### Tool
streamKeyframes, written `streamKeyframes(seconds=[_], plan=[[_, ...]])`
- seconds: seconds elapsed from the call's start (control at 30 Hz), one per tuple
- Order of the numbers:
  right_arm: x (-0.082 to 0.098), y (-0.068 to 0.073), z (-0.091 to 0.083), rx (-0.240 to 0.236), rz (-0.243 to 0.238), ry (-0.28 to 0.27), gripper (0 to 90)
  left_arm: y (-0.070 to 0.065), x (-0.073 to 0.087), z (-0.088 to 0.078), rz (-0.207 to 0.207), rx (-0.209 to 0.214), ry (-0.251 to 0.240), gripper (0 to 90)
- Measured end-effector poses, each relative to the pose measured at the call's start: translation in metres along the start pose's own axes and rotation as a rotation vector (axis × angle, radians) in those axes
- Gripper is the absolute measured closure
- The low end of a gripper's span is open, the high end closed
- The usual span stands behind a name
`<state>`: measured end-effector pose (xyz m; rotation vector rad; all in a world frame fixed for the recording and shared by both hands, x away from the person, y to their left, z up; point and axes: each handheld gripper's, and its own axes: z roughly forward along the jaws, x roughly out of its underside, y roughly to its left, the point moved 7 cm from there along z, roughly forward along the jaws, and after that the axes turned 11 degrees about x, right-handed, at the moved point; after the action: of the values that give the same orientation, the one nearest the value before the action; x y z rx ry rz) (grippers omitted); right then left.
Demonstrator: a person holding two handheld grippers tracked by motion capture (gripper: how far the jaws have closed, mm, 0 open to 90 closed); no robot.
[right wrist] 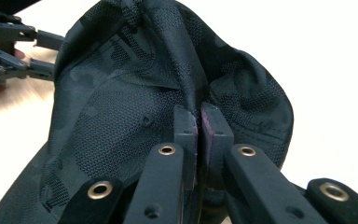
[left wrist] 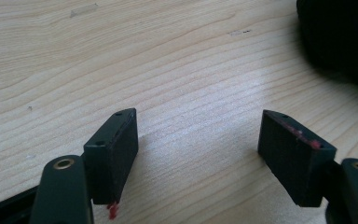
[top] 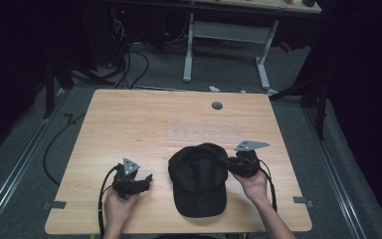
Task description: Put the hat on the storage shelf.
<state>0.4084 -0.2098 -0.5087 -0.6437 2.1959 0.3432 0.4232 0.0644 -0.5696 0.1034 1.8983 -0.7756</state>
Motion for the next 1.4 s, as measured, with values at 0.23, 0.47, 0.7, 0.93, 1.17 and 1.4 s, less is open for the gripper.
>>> streamKeyframes(seconds=[0.23,0.47,0.7,0.93,1.17,1.4], plan=[[-0.007,0.000,-0.013,-0.024,0.007,-0.053,86.8,0.000,0.000,0.000,-0.003,-0.001,-0.004,28.8],[-0.015,-0.002,-0.026,-0.030,-0.004,-0.092,86.8,0.000,0.000,0.000,-0.004,-0.001,-0.004,28.6],[-0.025,0.001,-0.039,-0.024,-0.038,-0.118,86.8,0.000,0.000,0.000,-0.004,-0.001,-0.004,28.6],[-0.033,0.003,-0.047,-0.024,-0.055,-0.141,86.9,0.000,0.000,0.001,0.010,-0.007,0.001,29.1],[-0.039,0.005,-0.054,-0.033,-0.071,-0.165,86.9,-0.003,0.003,0.004,0.013,-0.002,0.015,22.2],[-0.047,0.007,-0.062,-0.052,-0.081,-0.194,87.0,-0.008,0.004,0.006,-0.004,-0.007,0.046,19.2]])
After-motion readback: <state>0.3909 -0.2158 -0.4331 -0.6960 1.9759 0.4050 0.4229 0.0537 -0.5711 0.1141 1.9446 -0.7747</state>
